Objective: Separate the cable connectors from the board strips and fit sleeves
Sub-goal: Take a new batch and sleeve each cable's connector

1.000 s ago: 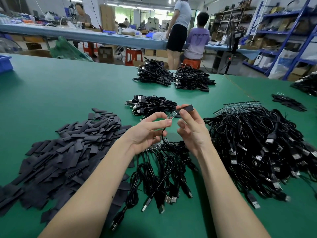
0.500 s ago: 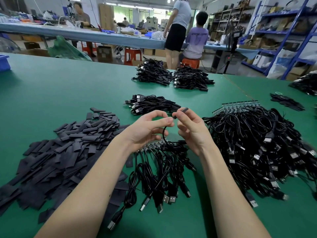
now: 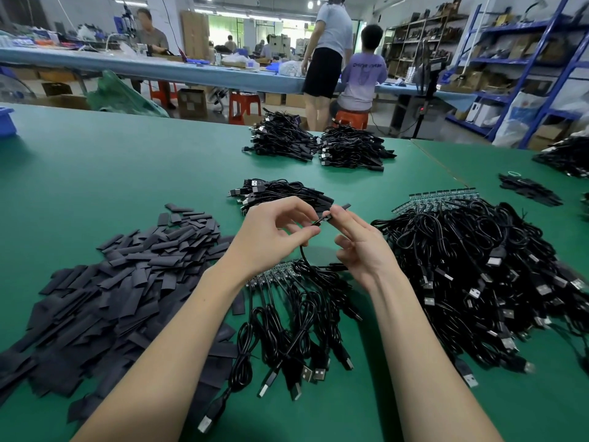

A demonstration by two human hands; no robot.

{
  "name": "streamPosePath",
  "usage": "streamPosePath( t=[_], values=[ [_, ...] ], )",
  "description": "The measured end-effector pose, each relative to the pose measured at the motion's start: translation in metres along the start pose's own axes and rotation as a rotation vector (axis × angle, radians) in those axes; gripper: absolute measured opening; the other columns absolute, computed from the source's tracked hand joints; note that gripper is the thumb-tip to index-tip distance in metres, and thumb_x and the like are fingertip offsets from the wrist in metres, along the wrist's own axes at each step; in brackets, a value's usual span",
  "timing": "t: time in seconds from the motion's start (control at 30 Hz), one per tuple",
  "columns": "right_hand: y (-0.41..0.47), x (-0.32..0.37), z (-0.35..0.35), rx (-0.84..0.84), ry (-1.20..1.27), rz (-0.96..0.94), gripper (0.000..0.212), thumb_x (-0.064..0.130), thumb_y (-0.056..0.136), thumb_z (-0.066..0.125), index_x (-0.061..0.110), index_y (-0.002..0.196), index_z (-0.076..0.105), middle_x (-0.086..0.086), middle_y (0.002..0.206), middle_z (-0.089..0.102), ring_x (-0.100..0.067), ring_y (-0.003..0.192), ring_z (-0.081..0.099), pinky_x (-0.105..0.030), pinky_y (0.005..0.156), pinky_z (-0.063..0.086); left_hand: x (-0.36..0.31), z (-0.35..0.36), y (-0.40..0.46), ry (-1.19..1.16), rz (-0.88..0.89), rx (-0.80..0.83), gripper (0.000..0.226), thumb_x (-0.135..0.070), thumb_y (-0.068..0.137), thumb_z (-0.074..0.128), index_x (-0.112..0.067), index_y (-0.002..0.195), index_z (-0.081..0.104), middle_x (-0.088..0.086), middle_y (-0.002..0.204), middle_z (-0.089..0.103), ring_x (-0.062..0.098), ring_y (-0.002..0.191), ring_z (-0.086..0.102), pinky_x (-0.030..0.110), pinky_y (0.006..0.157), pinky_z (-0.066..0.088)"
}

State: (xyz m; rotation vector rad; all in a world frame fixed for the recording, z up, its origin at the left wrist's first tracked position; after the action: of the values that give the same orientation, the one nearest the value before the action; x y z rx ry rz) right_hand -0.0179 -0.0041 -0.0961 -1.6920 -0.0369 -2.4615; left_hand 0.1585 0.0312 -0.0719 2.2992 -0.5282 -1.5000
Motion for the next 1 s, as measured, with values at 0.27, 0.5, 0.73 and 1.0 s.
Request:
streamPosePath(
  t=[0.27, 0.5, 0.73, 1.0],
  values=[
    [0.0, -0.001, 0.003, -0.013, 0.045, 0.023, 0.062, 0.033, 0.08, 0.081, 0.003, 0.132, 0.066, 0.0, 0.118, 0.069, -0.003, 0.049, 0.033, -0.015, 0.04, 0.021, -0.002, 0.005, -0.001, -0.007, 0.027, -0.055, 0.012, -0.007, 0.087, 0.076, -0.016, 0.095, 0.075, -0.001, 0.08, 0.074, 0.015, 0.068, 0.073, 0.021, 0.062, 0.054],
    [-0.001, -0.003, 0.004, -0.016, 0.004, 0.046, 0.069, 0.037, 0.077, 0.083, 0.006, 0.135, 0.064, 0.0, 0.128, 0.07, -0.002, 0.048, 0.037, -0.015, 0.04, 0.024, 0.001, 0.005, -0.003, 0.016, 0.03, -0.037, 0.015, -0.005, 0.088, 0.075, -0.018, 0.095, 0.076, 0.0, 0.08, 0.074, 0.016, 0.068, 0.072, 0.031, 0.063, 0.055],
    [-0.006, -0.002, 0.011, -0.025, -0.019, 0.048, 0.076, 0.039, 0.066, 0.084, 0.01, 0.134, 0.064, 0.001, 0.115, 0.073, -0.004, 0.056, 0.038, -0.016, 0.044, 0.026, 0.002, 0.003, -0.002, -0.027, 0.004, -0.063, 0.013, -0.007, 0.086, 0.077, -0.017, 0.095, 0.076, -0.003, 0.079, 0.075, 0.015, 0.068, 0.072, 0.024, 0.065, 0.056],
    [-0.009, 0.002, 0.015, 0.042, -0.059, -0.007, 0.072, 0.037, 0.068, 0.083, 0.006, 0.13, 0.065, -0.009, 0.12, 0.074, -0.005, 0.052, 0.025, -0.016, 0.042, 0.019, 0.006, 0.004, -0.001, -0.188, -0.073, -0.098, 0.019, -0.011, 0.083, 0.081, -0.018, 0.091, 0.066, 0.001, 0.079, 0.077, 0.02, 0.07, 0.075, 0.021, 0.07, 0.055]
  ],
)
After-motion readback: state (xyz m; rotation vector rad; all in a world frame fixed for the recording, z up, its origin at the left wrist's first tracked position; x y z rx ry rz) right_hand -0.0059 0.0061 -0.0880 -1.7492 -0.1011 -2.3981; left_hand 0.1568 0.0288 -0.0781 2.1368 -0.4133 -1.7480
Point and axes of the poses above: each hand's wrist, its own y-axis towards the middle knuckle, its own z-axis out of the palm, x = y × z, the point moved 1 cm from there along y, towards the middle knuckle
